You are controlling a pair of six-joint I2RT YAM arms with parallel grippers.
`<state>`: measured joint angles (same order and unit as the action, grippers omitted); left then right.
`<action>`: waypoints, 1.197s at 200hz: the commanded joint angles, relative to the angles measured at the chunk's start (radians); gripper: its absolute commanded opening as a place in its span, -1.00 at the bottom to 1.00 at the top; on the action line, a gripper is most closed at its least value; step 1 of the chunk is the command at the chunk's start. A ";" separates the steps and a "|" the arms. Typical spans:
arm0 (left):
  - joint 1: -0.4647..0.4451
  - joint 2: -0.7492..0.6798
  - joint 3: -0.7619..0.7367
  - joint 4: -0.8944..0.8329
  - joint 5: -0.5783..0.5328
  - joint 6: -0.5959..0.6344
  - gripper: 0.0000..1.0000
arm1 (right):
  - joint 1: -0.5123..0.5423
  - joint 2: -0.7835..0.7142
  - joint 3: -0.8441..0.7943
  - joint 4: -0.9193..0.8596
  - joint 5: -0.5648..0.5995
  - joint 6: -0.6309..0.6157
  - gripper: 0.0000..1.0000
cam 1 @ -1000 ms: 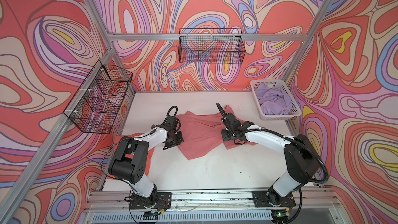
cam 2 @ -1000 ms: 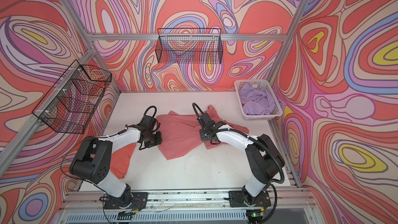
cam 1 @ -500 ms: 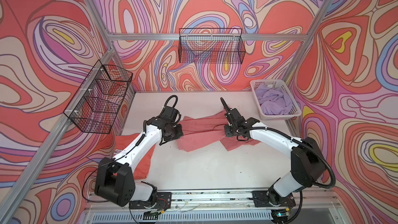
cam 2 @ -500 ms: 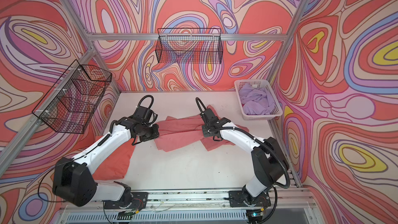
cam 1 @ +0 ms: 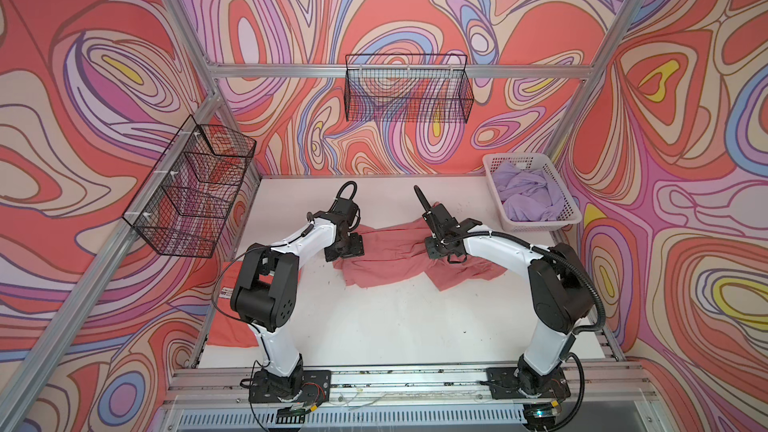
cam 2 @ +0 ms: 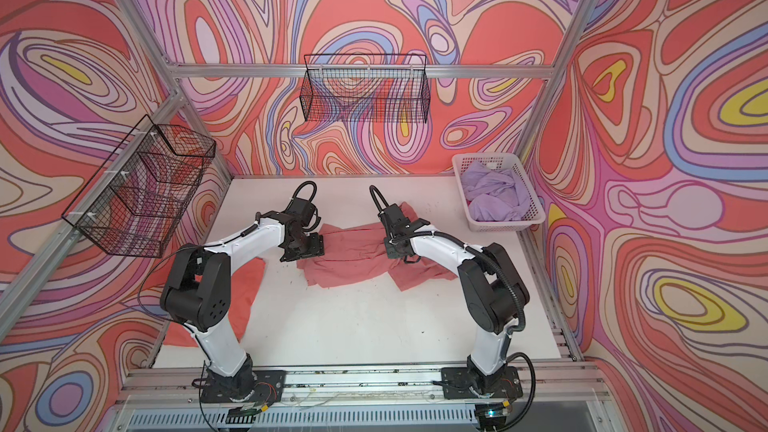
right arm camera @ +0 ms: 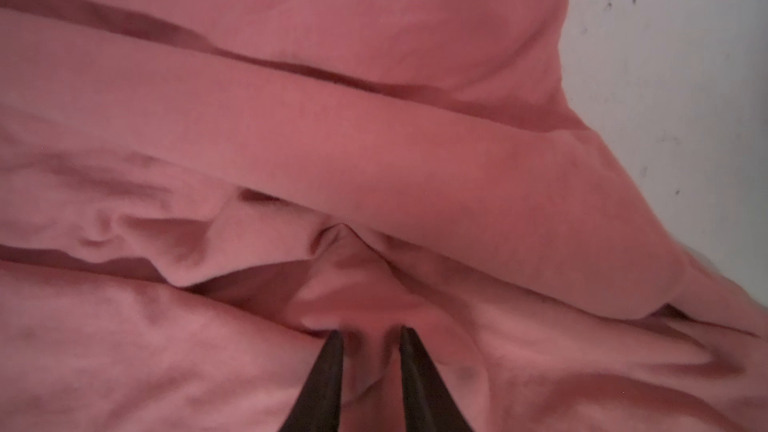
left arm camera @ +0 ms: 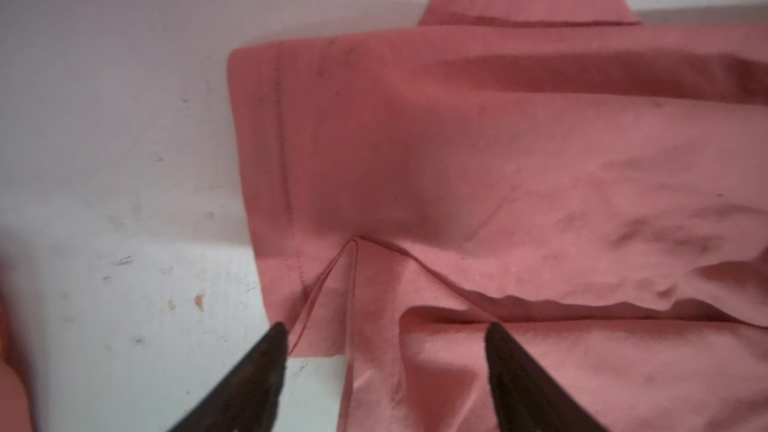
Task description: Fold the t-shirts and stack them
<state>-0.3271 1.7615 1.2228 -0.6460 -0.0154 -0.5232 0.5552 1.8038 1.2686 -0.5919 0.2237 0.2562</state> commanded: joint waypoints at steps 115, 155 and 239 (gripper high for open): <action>-0.061 -0.348 -0.494 0.226 0.097 -0.134 -0.15 | -0.004 -0.282 0.060 -0.132 0.037 0.038 -0.10; -0.060 -0.262 -0.482 0.343 0.119 -0.116 -0.19 | -0.005 -0.297 0.054 -0.131 0.037 0.050 -0.11; -0.061 -0.229 -0.471 0.288 0.065 -0.142 -1.00 | -0.006 -0.295 0.003 -0.151 0.047 0.054 -0.11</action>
<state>-0.3855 1.5513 0.7540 -0.2657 0.0921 -0.6415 0.5552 1.5261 1.3113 -0.7124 0.2504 0.2939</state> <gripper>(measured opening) 0.096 0.447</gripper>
